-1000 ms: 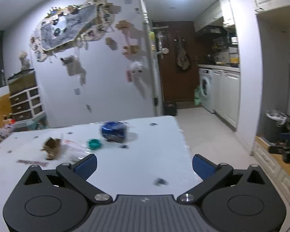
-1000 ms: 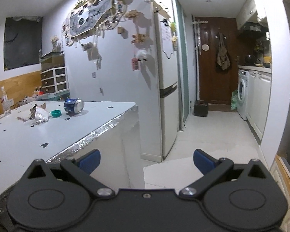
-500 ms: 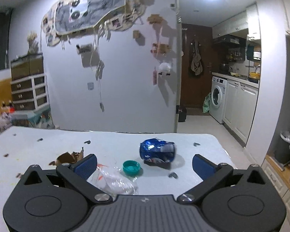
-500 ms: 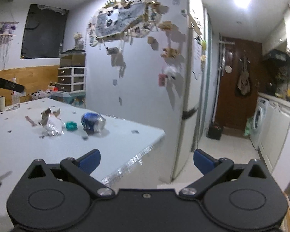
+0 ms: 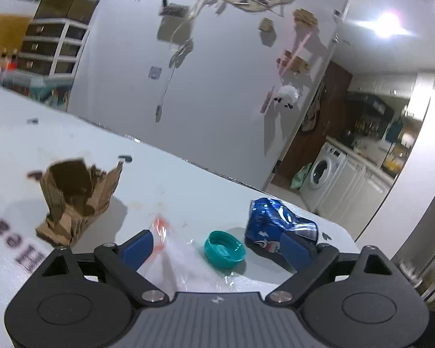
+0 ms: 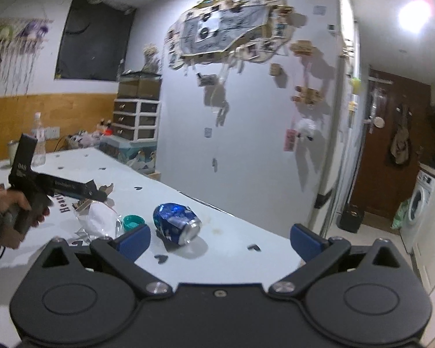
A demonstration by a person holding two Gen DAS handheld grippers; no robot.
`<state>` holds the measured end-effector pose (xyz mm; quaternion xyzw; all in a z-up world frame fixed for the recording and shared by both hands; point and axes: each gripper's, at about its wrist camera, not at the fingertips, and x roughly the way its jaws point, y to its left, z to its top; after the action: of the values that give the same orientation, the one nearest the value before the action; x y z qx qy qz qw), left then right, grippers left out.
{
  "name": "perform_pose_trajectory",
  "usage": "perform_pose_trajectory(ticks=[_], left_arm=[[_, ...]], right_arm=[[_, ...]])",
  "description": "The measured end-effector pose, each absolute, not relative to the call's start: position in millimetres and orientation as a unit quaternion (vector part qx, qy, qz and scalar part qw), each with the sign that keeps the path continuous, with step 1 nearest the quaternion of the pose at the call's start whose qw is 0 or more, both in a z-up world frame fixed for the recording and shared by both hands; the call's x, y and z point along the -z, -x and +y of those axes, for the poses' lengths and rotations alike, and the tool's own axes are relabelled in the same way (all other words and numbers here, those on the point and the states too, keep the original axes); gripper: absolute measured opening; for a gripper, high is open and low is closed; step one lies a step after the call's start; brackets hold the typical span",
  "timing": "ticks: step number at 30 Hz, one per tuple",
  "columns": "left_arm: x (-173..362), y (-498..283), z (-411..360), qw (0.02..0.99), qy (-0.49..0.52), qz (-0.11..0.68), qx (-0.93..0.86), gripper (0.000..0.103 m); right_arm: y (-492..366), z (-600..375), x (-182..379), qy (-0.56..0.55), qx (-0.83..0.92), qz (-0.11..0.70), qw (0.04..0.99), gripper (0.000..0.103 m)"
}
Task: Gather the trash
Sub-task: 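Move both tools back toward the can and plastic bag on the counter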
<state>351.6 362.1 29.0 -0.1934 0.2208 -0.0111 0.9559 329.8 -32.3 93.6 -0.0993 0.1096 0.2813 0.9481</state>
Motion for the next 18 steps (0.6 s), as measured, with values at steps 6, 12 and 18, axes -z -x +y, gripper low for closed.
perform_pose_trajectory(ticks=[6,12,18], left_arm=[[-23.1,-348.2,386.2,0.951,0.220,0.217,0.022,0.090],[-21.2,-350.1,412.2,0.956,0.221,0.194,0.022,0.090],[-14.6,-357.1,435.1,0.953,0.255,0.161,0.034,0.091]], right_arm=[[-362.2,33.9,-89.4,0.184,-0.276,0.094,0.939,0.103],[-395.6,102.6,-50.6,0.281,-0.277,0.101,0.913,0.101],[-412.6,147.9,-6.5,0.376,-0.280,0.108,0.876,0.095]])
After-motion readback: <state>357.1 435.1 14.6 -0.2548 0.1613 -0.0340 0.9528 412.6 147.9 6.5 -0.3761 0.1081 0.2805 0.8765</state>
